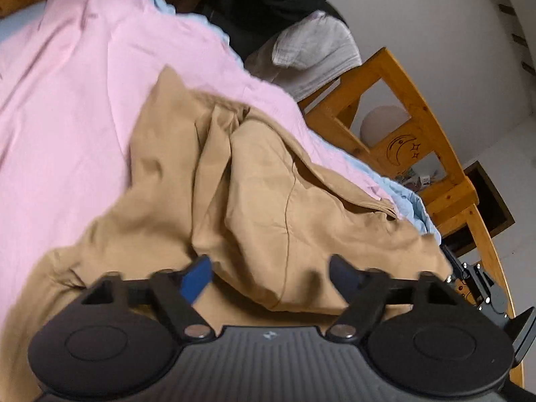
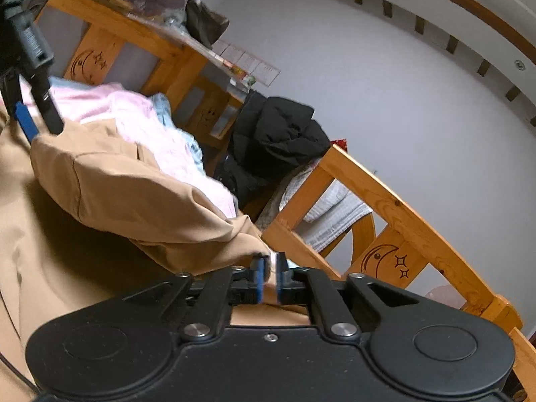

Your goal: Fold large clothes

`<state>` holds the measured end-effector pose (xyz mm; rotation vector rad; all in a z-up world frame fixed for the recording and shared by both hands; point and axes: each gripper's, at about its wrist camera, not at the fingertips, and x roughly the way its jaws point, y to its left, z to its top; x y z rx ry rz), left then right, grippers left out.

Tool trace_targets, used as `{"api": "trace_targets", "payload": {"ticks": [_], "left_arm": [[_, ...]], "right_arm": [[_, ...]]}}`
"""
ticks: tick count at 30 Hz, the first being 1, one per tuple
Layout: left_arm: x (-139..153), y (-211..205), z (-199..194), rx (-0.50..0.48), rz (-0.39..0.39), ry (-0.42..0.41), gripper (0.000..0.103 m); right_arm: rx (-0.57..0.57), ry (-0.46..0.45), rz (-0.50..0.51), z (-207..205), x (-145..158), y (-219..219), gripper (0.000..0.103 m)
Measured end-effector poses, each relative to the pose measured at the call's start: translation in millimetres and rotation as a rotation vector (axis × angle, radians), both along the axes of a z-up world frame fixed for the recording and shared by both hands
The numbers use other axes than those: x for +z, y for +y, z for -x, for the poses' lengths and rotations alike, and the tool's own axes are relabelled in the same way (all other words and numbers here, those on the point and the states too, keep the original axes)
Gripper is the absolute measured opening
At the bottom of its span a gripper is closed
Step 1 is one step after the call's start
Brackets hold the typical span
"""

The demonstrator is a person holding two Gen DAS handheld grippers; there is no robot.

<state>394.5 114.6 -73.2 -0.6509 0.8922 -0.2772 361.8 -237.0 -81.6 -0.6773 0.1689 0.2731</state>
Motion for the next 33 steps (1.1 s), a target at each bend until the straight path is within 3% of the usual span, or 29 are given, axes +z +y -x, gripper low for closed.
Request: {"api": "trace_targets", "payload": {"ticks": [3,5,6,7,9,12,13,16,22,25,27,31,33], "left_arm": [[-5.9,-8.6,-6.5,-0.015,0.001,0.052,0.06],[-9.6,-12.1,-7.7,-0.016,-0.001,0.067,0.059],[-10.6,-13.0,-8.6,-0.019,-0.002,0.07,0.053],[-13.0,-13.7,-10.4,-0.023,-0.011,0.077,0.048],[-14.5,-16.2,-10.8,-0.038,-0.03,0.096,0.022],[-12.0,-17.8,-10.1,-0.035,-0.037,0.098,0.007],[-9.3,-18.9,-9.0,-0.036,-0.043,0.091,0.006],[-1.2,-24.3,-6.3,-0.05,-0.071,0.069,0.003],[2.4,-28.3,-0.4,-0.05,-0.098,0.061,0.002],[-0.1,-27.6,1.0,-0.045,-0.092,0.065,0.001],[0.5,-27.6,1.6,-0.049,-0.091,0.062,0.001],[5.5,-28.0,4.7,-0.053,-0.08,0.056,0.001],[7.7,-27.0,5.3,-0.058,-0.082,0.049,0.001]], "right_arm": [[-0.031,0.101,0.003,0.3,-5.5,-9.2,0.033],[-0.069,0.181,-0.044,3.4,-6.7,-20.2,0.035],[-0.096,0.222,-0.087,4.9,-5.2,-26.5,0.035],[-0.135,0.287,-0.172,5.6,-1.9,-37.3,0.035],[-0.184,0.426,-0.371,2.0,3.5,-58.0,0.039],[-0.253,0.692,-0.803,-17.9,-4.8,-94.3,0.042],[-0.273,0.763,-0.944,-28.1,-12.5,-104.3,0.042],[-0.319,0.861,-1.181,-54.5,-31.5,-113.6,0.044],[-0.379,0.979,-1.56,-90.4,-57.0,-122.7,0.044],[-0.387,0.979,-1.56,-86.3,-54.0,-128.0,0.045],[-0.402,0.976,-1.542,-79.3,-50.7,-137.3,0.054],[-0.421,1.003,-1.645,-57.7,-51.1,-156.1,0.055],[-0.399,1.019,-1.706,-56.4,-50.9,-158.1,0.062]]}}
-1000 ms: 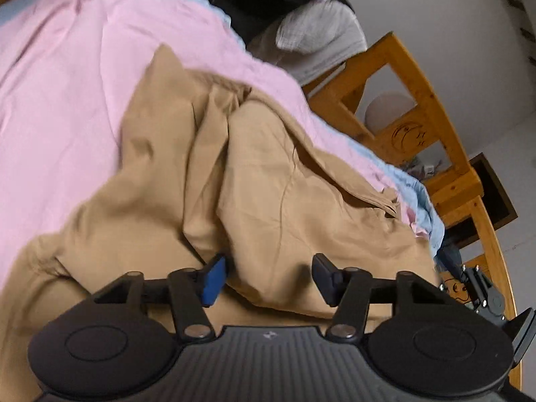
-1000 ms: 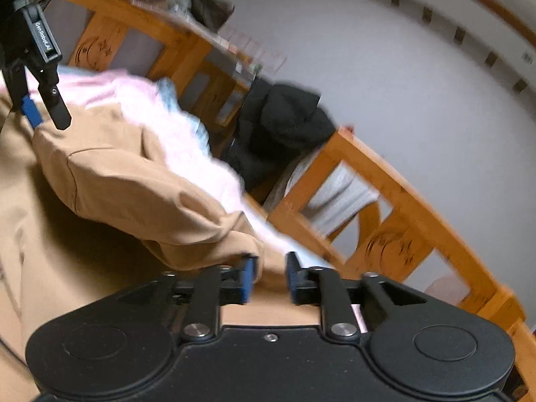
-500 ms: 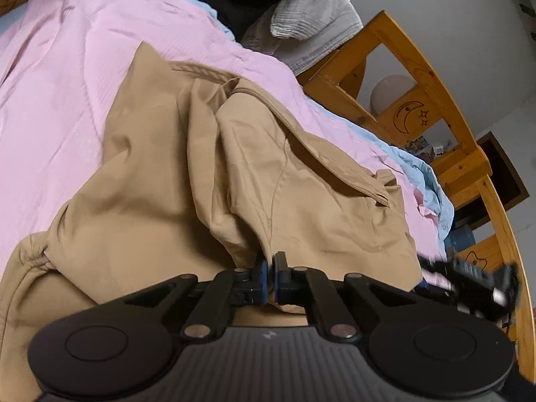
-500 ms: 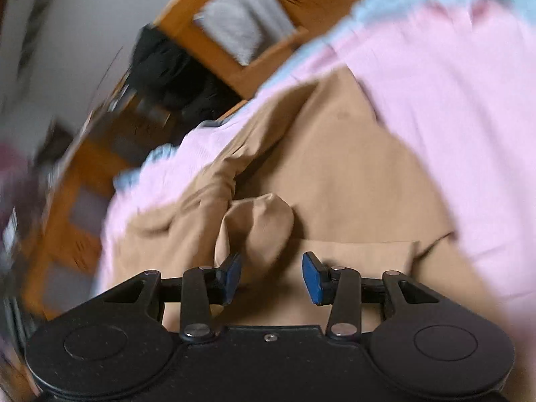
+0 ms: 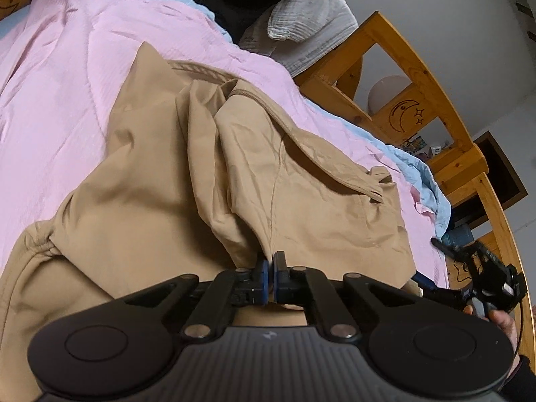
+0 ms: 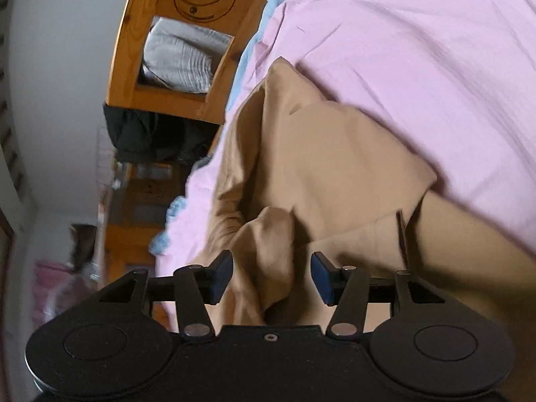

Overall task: Fold large clothes
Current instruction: 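Grasp the jacket side edge with the left gripper and fold it inward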

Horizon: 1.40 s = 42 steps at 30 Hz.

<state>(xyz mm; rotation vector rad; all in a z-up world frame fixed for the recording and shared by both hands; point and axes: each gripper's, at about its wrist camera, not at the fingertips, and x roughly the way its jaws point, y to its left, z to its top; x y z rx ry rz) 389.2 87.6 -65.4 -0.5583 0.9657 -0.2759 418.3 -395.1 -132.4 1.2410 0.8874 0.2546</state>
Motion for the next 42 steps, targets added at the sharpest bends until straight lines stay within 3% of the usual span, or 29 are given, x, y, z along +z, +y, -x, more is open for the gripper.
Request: {"api": "trace_targets", "payload": {"ticks": [3,7,8,9,11,12,15,17,18,22,25,27,29,32,35,37,38,39,42], "left_arm": [[2.1,0.3,0.5,0.0,-0.004,-0.003,0.001],[4.0,-0.5,0.9,-0.002,-0.01,-0.011,0.0],[4.2,-1.6,1.2,-0.006,-0.015,-0.017,0.0],[4.3,-2.5,1.4,-0.012,-0.02,-0.026,0.0],[4.3,-7.0,0.1,-0.024,-0.027,-0.045,0.0],[4.2,-11.1,-1.7,-0.03,-0.028,-0.053,0.0],[1.6,-26.4,-10.1,-0.055,-0.05,-0.094,0.0],[-2.7,-38.1,-15.9,-0.069,-0.104,-0.118,0.0],[-6.6,-40.8,-18.5,-0.073,-0.119,-0.116,0.0],[-17.6,-40.8,-17.9,-0.109,-0.105,-0.075,0.003],[-10.7,-34.8,-3.6,-0.133,-0.106,-0.079,0.016],[-3.3,-29.0,4.6,-0.134,-0.138,-0.101,0.041],[5.8,-19.6,11.0,-0.094,-0.165,-0.143,0.047],[17.7,-2.5,9.5,0.013,-0.201,-0.197,0.047],[19.8,3.9,-16.5,0.121,-0.243,-0.177,0.045],[14.8,5.3,-42.9,0.138,-0.243,-0.127,0.012],[12.5,6.9,-53.2,0.144,-0.225,-0.104,0.0],[11.2,9.8,-59.1,0.162,-0.207,-0.098,0.0],[19.5,10.3,-53.3,0.233,-0.271,-0.176,0.0]], "right_arm": [[0.018,0.013,-0.028,-16.5,2.3,13.2,0.076],[0.028,0.104,-0.005,-55.1,-7.6,38.6,0.075],[0.027,0.11,0.025,-63.3,-8.5,44.5,0.063],[0.038,0.108,0.065,-71.8,-6.1,51.1,0.038],[0.05,0.063,0.16,-88.8,7.8,63.0,0.013],[0.058,0.014,0.205,-95.0,17.9,67.2,0.008],[0.076,-0.305,0.38,-102.7,66.3,81.7,0.003],[0.091,-0.437,0.5,-103.2,80.0,89.6,0.002],[0.099,-0.436,0.51,-105.9,76.1,89.8,0.002],[0.087,-0.348,0.59,-108.1,40.9,80.7,0.002],[0.061,-0.298,0.549,-94.3,18.0,62.2,0.007],[0.054,-0.297,0.561,-84.1,14.2,54.6,0.015],[0.053,-0.305,0.56,-77.0,17.5,46.8,0.017],[0.077,-0.301,0.562,-74.0,22.8,46.6,0.039],[0.1,-0.265,0.576,-81.4,22.3,54.5,0.042],[0.09,-0.245,0.581,-88.8,19.1,59.6,0.037],[0.08,-0.246,0.581,-91.5,19.0,61.7,0.015],[0.067,-0.251,0.601,-93.7,21.4,65.1,0.003],[0.034,-0.351,0.68,-87.1,37.0,75.5,0.001]]}}
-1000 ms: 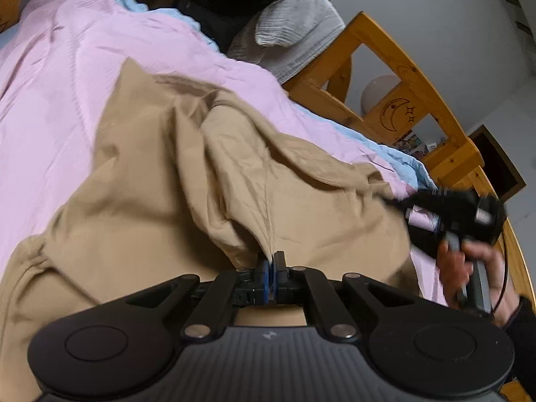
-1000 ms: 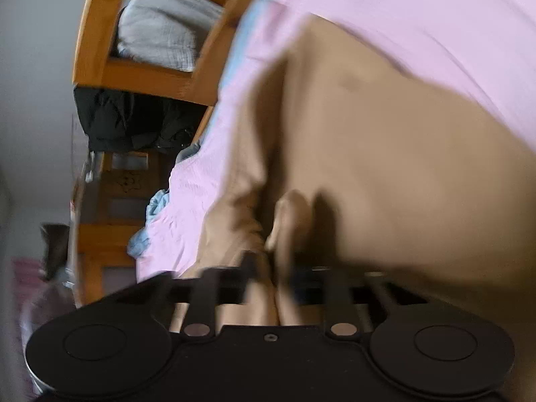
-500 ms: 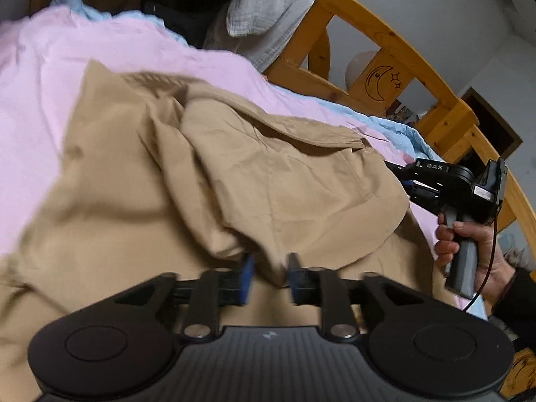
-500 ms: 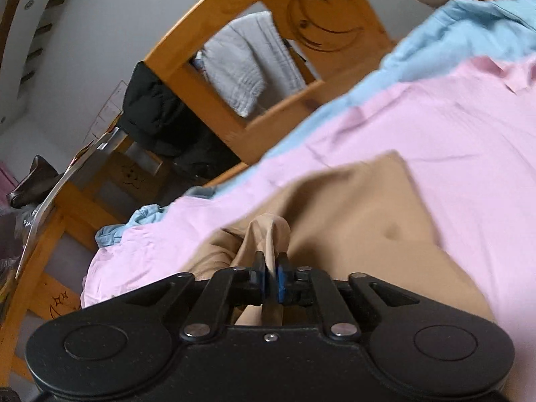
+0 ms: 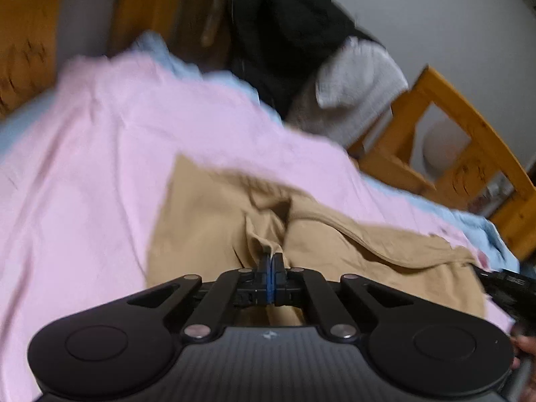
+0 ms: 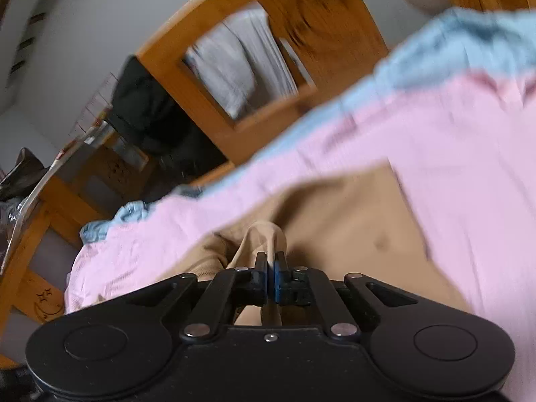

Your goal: Fold large clothes

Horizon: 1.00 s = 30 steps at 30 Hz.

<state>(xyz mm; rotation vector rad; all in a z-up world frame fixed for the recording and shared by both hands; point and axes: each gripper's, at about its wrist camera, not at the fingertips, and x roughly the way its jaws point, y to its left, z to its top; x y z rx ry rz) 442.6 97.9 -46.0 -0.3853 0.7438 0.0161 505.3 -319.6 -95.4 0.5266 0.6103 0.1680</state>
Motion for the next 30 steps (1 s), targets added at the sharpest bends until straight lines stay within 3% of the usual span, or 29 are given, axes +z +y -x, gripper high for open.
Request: {"api": "trace_targets", "payload": {"ticks": [3,7,8,12,15,18,24,26,30], "left_arm": [[-4.6,-0.5,-1.2,-0.003,-0.068,0.006,0.0],[-17.4,3.5,-6.7,-0.061,-0.035,0.095,0.0],[-16.6,5.4,-1.6,-0.051,-0.025,0.092,0.005],[-2.6,6.4,23.6,-0.048,-0.073,0.026,0.026],[13.1,-5.8,35.6,-0.096,-0.1,-0.08,0.042],[19.2,-30.8,33.8,-0.181,-0.11,-0.13,0.043],[-21.0,-70.6,4.6,-0.195,-0.203,0.06,0.04],[-33.2,-70.6,3.1,-0.191,-0.21,0.081,0.041],[-31.8,-71.6,6.0,-0.206,-0.232,0.078,0.042]], "right_arm": [[-0.015,-0.051,0.058,9.2,1.5,4.8,0.001],[-0.009,0.027,0.068,0.9,-17.7,0.5,0.004],[-0.013,0.03,0.094,2.8,-16.9,0.3,0.012],[-0.022,-0.047,0.204,22.9,5.7,2.3,0.033],[0.054,-0.145,0.296,40.8,23.3,15.6,0.044],[0.162,-0.184,0.358,48.4,24.5,38.2,0.045],[0.26,-0.145,0.547,43.6,-13.1,89.3,0.045],[0.271,-0.134,0.628,40.6,-29.1,97.5,0.047],[0.262,-0.115,0.618,34.8,-31.8,95.2,0.051]]}}
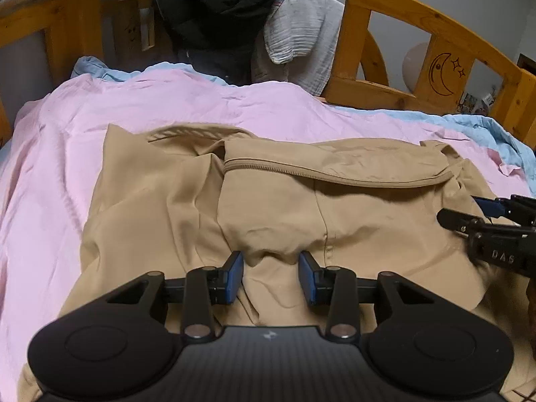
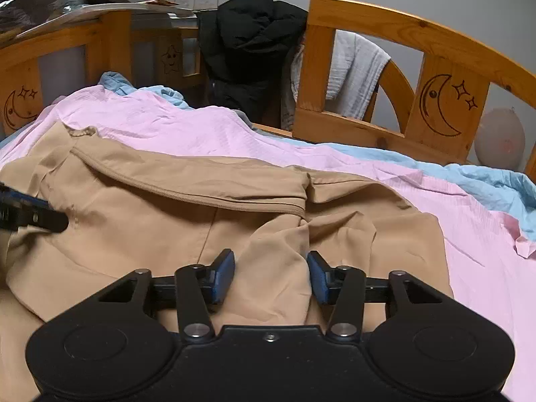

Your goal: Fold large clothes

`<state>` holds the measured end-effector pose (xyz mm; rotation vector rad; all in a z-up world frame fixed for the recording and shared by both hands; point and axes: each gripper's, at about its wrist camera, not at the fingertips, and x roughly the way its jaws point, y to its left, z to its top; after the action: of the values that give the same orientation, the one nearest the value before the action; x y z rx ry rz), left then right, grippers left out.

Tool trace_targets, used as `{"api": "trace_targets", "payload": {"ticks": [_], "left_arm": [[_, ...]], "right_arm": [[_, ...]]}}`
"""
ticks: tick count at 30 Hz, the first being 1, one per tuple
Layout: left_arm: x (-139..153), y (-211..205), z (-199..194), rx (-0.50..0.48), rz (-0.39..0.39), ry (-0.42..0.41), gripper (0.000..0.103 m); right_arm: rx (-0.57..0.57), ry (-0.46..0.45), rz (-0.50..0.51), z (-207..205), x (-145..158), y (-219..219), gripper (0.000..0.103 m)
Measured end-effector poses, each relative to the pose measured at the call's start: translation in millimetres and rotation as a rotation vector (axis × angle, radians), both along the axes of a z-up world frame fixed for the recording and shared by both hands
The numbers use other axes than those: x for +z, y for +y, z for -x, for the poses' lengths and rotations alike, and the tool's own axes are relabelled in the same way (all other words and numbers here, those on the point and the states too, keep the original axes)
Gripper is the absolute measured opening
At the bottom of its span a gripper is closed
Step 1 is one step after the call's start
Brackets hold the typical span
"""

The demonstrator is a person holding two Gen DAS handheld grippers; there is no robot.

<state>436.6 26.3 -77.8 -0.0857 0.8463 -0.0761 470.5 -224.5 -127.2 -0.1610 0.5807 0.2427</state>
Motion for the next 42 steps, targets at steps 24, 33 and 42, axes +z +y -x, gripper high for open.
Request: {"api": "trace_targets", "payload": {"ticks": [24,33,42], "left_arm": [[112.4,-2.8,213.0,-0.106,-0.033,-0.271,0.103],[87.9,-17.8,306.9,-0.189,-0.124,-0.311,0.103],[38.3,-22.2,342.1,-0.299,-0.21,-0.164,0.103]], "right_arm": [[0.089,-0.099,-0.053,229.8,76.2,-43.4,0.101],[0.099,-0.168,-0.015,340.8,69.4,-40.1,0.102],[0.163,-0.092,0.257,383.1,7.2,-16.2,0.102]]}}
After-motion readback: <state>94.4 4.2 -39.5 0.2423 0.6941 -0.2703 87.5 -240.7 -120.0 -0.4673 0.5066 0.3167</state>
